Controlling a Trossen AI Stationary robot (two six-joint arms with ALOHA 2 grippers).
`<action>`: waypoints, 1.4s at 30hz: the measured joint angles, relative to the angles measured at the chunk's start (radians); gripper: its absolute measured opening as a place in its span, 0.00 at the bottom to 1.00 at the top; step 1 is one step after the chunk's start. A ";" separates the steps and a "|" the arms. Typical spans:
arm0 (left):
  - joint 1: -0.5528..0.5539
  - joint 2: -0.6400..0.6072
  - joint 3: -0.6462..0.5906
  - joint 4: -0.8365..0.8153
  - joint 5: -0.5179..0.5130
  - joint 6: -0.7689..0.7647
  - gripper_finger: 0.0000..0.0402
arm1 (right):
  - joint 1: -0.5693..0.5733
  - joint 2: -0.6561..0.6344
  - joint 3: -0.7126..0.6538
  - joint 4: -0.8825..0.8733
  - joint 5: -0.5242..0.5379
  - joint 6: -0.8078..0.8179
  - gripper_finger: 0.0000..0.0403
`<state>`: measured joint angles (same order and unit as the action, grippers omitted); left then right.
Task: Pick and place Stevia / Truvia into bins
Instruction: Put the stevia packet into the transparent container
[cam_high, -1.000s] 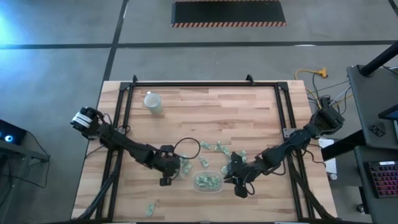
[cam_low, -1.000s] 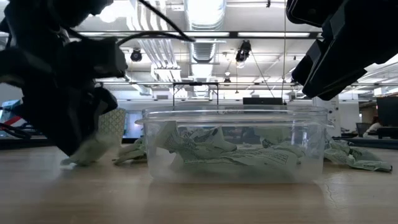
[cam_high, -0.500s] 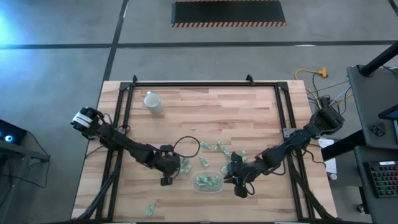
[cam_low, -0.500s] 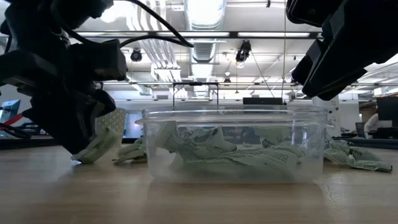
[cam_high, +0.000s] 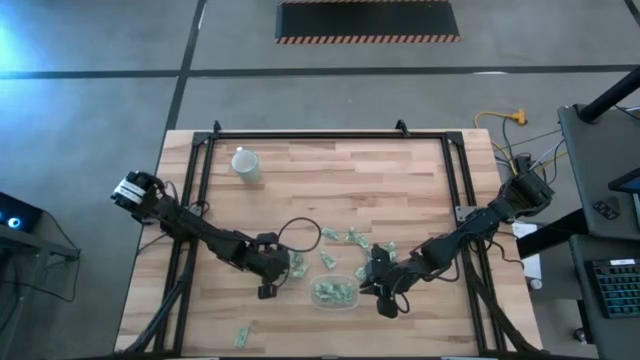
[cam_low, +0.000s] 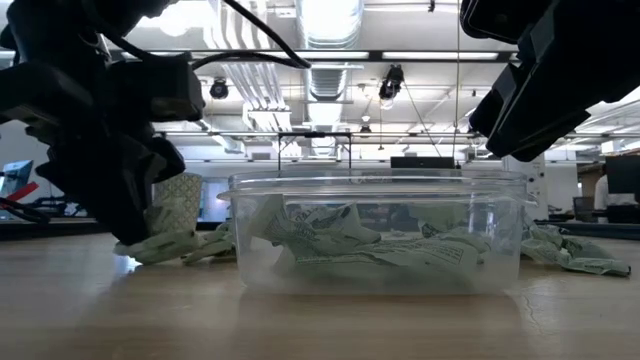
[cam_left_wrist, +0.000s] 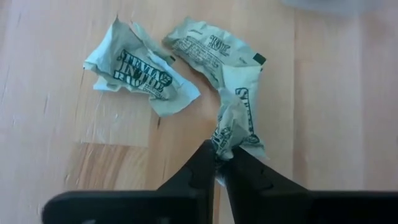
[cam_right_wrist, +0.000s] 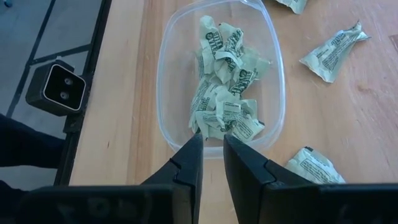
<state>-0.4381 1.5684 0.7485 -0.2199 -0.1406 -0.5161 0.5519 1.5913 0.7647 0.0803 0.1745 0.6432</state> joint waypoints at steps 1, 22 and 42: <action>0.000 0.000 0.002 -0.001 0.000 -0.002 0.01 | 0.000 0.000 0.000 0.000 0.000 0.000 0.14; 0.030 0.015 0.148 0.434 -0.054 0.202 0.02 | 0.004 0.000 0.000 -0.032 -0.002 0.028 0.14; 0.053 0.077 0.150 0.426 0.032 0.147 0.38 | 0.015 -0.067 0.000 -0.322 -0.053 0.218 0.14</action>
<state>-0.3851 1.6451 0.8986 0.2059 -0.1087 -0.3692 0.5674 1.5247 0.7647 -0.2422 0.1216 0.8609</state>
